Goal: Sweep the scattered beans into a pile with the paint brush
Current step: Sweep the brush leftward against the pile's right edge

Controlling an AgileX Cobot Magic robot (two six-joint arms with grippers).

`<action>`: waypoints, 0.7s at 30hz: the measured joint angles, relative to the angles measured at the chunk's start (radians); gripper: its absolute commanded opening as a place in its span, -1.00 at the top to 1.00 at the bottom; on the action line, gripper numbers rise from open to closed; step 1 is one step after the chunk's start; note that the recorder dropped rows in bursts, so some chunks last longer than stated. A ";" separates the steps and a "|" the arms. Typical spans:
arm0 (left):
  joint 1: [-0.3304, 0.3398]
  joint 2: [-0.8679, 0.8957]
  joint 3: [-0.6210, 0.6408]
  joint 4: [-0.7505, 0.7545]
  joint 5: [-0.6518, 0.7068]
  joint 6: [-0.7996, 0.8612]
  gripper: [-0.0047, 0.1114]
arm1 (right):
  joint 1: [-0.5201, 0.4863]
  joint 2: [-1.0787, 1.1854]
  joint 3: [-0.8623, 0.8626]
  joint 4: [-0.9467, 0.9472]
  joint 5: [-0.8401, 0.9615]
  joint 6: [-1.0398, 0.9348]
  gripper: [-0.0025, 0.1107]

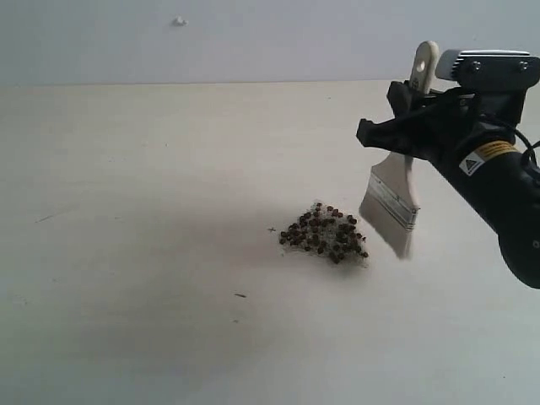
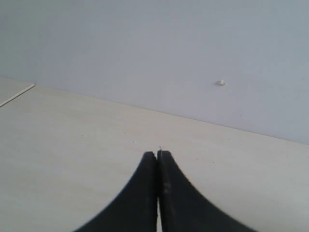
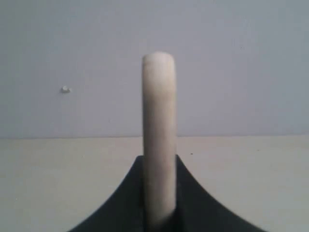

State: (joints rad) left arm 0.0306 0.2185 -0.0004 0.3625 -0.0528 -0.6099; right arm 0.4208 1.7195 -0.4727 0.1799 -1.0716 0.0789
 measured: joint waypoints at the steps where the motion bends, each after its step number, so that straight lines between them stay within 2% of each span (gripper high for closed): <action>1: 0.000 0.000 0.000 0.000 0.000 0.000 0.92 | 0.000 -0.002 0.000 0.002 0.003 0.000 0.96; 12: 0.000 0.000 0.000 0.000 0.000 0.000 0.92 | 0.000 -0.004 0.024 0.016 -0.086 0.119 0.96; 21: 0.000 0.000 0.000 0.000 0.000 0.000 0.92 | 0.002 -0.004 0.062 0.252 -0.126 0.050 0.96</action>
State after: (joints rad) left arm 0.0306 0.2185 -0.0004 0.3625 -0.0528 -0.6099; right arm 0.4233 1.7151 -0.4108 0.4317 -1.1974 0.1288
